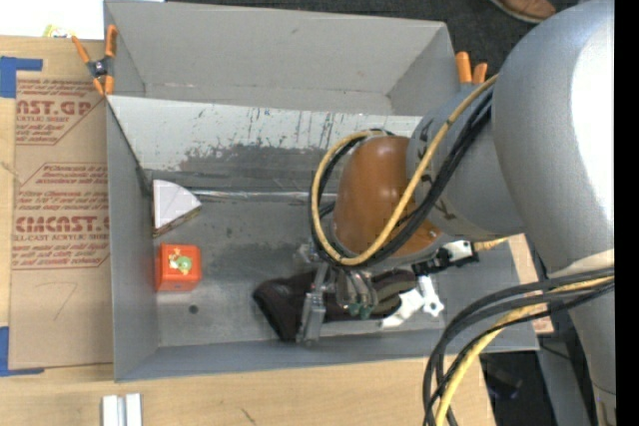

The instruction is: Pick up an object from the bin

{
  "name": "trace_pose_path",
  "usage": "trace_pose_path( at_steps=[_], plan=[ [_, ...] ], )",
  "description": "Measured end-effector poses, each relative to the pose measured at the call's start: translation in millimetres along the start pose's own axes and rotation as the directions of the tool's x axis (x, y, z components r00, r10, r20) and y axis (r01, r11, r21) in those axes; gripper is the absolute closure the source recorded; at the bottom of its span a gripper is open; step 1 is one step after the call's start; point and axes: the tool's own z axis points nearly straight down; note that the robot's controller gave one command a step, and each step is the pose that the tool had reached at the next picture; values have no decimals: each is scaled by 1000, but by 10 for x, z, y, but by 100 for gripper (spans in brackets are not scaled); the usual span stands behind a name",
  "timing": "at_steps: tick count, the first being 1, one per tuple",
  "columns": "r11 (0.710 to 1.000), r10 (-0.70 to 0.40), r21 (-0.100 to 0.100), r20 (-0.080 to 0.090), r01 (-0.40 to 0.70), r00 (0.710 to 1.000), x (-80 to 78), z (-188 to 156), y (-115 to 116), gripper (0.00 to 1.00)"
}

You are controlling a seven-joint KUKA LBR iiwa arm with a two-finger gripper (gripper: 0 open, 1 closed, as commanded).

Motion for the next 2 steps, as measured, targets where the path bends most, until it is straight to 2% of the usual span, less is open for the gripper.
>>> trace_pose_path(
  at_steps=[1, 2],
  plan=[
    [989, 150, 1, 7, -150, 989, 21, -586, -241, 0],
    [1000, 0, 0, 2, 0, 1000, -3, 5, 5, 0]
  ],
)
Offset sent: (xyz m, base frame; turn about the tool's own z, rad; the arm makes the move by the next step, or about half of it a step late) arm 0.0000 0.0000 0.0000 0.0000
